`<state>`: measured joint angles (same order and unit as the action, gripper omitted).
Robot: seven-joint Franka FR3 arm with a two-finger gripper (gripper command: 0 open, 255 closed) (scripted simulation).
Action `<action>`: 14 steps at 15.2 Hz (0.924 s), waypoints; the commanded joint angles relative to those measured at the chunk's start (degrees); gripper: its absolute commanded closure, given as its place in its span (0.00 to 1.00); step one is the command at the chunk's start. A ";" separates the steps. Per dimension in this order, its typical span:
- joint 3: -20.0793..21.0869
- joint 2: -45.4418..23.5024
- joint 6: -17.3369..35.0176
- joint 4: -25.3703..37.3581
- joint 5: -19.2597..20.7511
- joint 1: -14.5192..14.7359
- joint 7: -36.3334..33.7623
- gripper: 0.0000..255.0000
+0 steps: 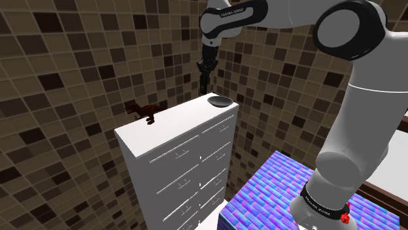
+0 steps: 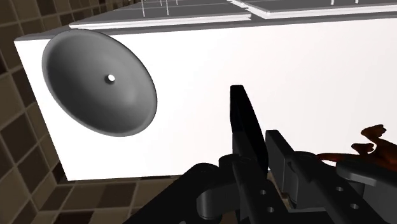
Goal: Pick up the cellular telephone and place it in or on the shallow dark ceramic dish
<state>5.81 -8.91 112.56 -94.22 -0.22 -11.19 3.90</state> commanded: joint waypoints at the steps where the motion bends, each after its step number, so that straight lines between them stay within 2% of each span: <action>1: -0.96 -0.96 -1.12 2.05 -0.51 -1.45 2.66 1.00; 7: -3.62 -4.81 -4.38 8.92 -2.03 -5.89 10.05 1.00; 12: -5.57 -10.34 -8.53 18.27 -3.41 -10.04 16.13 1.00; 14: -5.54 -10.09 -6.86 16.35 -3.42 -10.06 16.22 1.00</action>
<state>0.38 -18.97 105.22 -77.42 -3.53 -20.95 19.62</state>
